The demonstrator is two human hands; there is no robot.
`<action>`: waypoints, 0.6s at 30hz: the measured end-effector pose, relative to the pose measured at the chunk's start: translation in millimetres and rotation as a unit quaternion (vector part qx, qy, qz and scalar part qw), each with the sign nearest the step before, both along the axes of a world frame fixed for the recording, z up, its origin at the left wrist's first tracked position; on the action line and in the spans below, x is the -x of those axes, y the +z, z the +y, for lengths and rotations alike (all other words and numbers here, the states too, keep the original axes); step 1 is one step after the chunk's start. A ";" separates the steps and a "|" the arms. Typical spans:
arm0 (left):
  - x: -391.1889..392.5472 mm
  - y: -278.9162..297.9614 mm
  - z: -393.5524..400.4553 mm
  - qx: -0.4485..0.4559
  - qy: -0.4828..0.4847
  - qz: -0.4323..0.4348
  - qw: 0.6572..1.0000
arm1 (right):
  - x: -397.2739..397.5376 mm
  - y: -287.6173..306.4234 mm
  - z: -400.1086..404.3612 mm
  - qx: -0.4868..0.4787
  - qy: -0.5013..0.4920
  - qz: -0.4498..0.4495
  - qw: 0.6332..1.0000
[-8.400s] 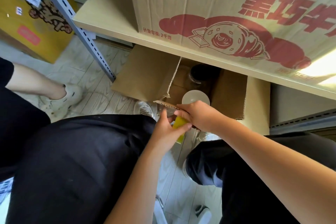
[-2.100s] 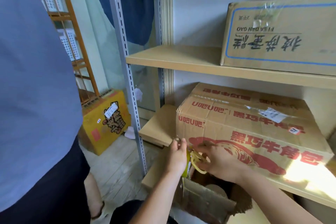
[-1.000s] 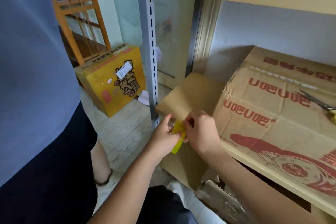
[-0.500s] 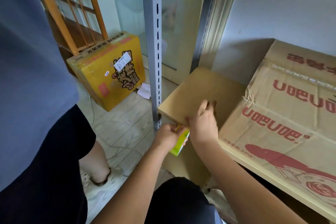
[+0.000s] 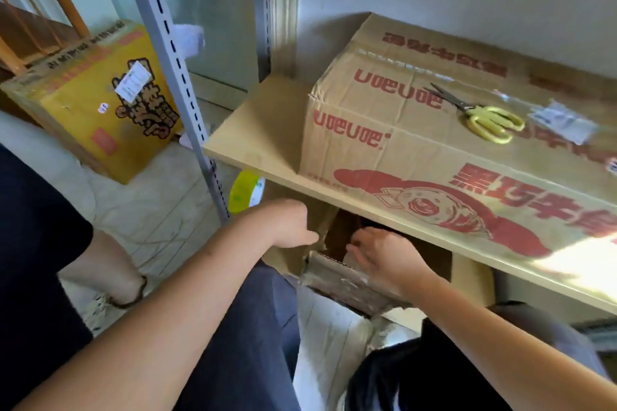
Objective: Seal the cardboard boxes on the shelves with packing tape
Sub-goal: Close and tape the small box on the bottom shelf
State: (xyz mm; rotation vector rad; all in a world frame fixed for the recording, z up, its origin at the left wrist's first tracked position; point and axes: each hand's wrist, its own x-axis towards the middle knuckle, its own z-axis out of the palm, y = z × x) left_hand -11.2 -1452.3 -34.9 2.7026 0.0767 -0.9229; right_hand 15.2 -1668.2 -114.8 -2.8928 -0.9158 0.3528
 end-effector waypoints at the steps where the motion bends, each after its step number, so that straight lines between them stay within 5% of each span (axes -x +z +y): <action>1: -1.8 -4.1 -19.7 0.020 -0.043 0.043 0.998 | 2.7 -5.7 -23.3 0.050 -0.028 0.055 0.997; 4: -6.9 -27.5 -73.6 0.049 -0.093 0.067 0.992 | 12.5 -25.9 -52.6 0.064 -0.092 0.119 0.987; 9: 6.7 -85.4 -106.6 -0.001 -0.136 -0.159 0.978 | 22.1 -46.9 -46.2 0.075 -0.071 0.042 0.994; 18: 18.2 -106.3 -125.3 -0.129 -0.159 -0.130 0.970 | 29.9 -65.4 -43.2 0.162 -0.016 -0.001 0.987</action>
